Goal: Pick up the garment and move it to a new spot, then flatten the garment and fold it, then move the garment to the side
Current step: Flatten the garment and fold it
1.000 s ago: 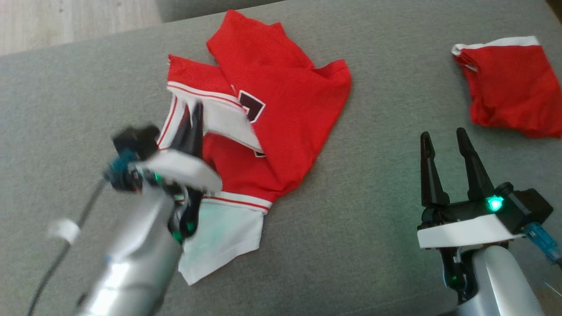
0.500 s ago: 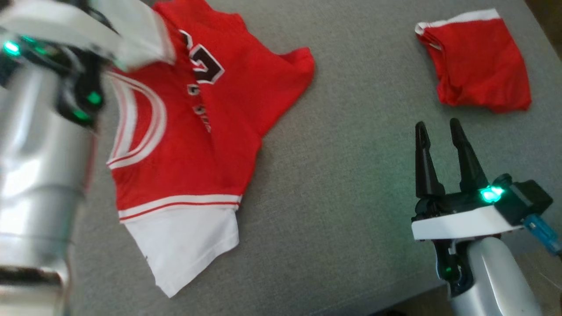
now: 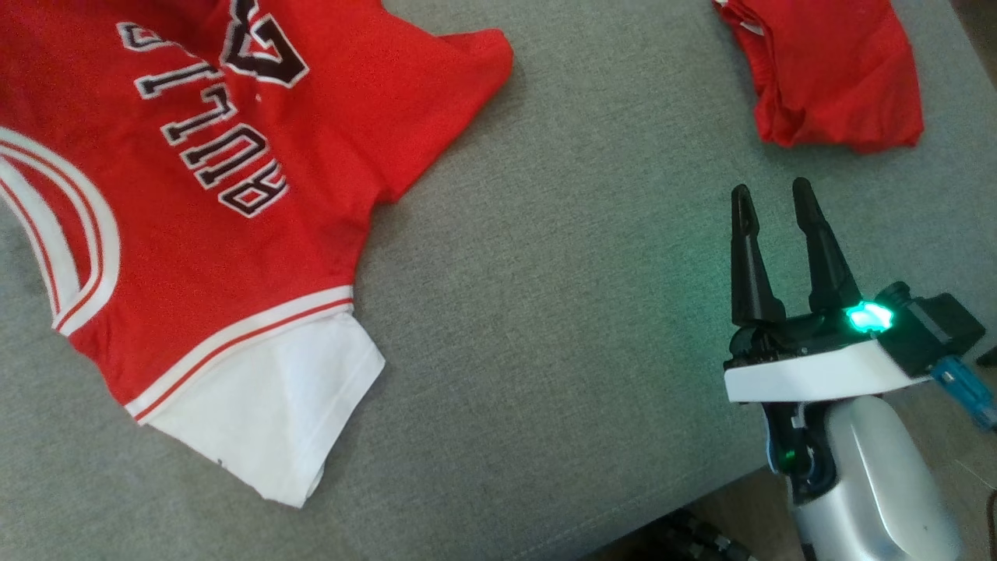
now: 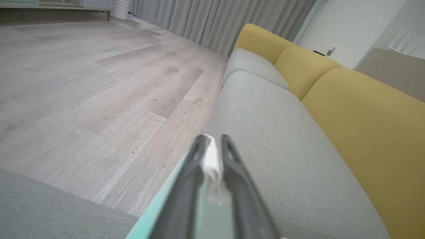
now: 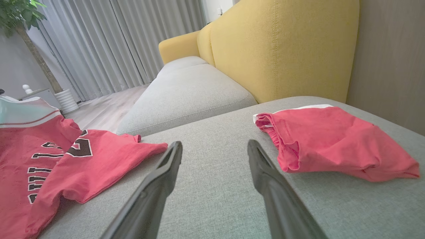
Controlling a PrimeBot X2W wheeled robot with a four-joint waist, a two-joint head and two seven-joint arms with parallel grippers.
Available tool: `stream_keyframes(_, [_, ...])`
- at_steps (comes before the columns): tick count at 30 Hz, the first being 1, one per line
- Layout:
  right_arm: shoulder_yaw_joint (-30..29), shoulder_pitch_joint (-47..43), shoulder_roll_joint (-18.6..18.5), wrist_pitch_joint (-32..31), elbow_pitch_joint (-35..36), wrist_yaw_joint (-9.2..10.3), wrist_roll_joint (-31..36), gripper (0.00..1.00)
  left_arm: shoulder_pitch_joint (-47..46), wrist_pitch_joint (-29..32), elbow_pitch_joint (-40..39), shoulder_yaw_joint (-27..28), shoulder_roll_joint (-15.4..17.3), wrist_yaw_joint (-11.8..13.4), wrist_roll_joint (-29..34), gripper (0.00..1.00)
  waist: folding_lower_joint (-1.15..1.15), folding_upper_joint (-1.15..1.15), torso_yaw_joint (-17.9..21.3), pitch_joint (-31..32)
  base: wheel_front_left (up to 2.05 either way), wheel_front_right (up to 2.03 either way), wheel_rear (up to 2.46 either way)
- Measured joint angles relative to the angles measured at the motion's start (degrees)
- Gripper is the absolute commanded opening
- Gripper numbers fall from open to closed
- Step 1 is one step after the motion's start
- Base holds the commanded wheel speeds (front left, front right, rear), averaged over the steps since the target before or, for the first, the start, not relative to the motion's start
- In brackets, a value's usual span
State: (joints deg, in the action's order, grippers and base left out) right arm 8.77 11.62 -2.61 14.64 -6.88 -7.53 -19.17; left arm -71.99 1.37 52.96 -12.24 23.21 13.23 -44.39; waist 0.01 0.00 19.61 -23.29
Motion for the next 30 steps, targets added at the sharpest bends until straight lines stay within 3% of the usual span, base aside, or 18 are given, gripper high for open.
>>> stream_keyframes(3, [-0.2, 0.0, 0.0, 0.0, 0.0, 0.00, 0.0, 1.00, -1.6, -3.4, 2.4, 0.5, 0.0, 0.3, 0.6, 1.00, 0.00, 0.00, -0.1, -0.5, 0.00, 0.00, 0.00])
stream_keyframes(7, [-0.7, 0.0, 0.0, 0.0, 0.0, 0.00, 0.3, 1.00, -2.2, -6.8, 3.7, 0.4, -0.4, -1.7, 0.8, 1.00, -0.01, 0.00, -1.2, -0.3, 0.00, 0.00, 0.00])
stream_keyframes(15, [-3.0, 0.0, 0.0, 0.0, 0.0, 0.00, 3.3, 1.00, -0.2, -12.4, 5.5, -2.8, -5.1, -9.3, 1.7, 1.00, -0.01, 0.00, -5.4, 2.4, 0.00, 0.00, 0.00])
stream_keyframes(21, [-6.0, -1.0, 0.0, 0.0, 0.0, 0.00, 6.2, 1.00, 11.1, -15.1, 0.6, -8.1, -9.2, -15.2, 4.3, 1.00, -0.02, 0.00, -10.8, 6.8, 0.00, 0.00, 0.00])
stream_keyframes(26, [-7.5, -3.3, 0.0, 0.0, -0.3, 0.00, 7.8, 1.00, 22.2, -15.6, -5.3, -12.4, -10.1, -14.7, 8.1, 1.00, -0.02, 0.00, -15.0, 10.3, 0.00, 0.00, 0.00])
stream_keyframes(30, [-8.0, -4.5, 0.0, 0.0, -0.4, 0.00, 8.1, 1.00, 31.3, -15.7, -11.8, -15.3, -9.1, -11.6, 11.8, 1.00, -0.02, 0.00, -17.8, 13.3, 0.00, 0.00, 0.00])
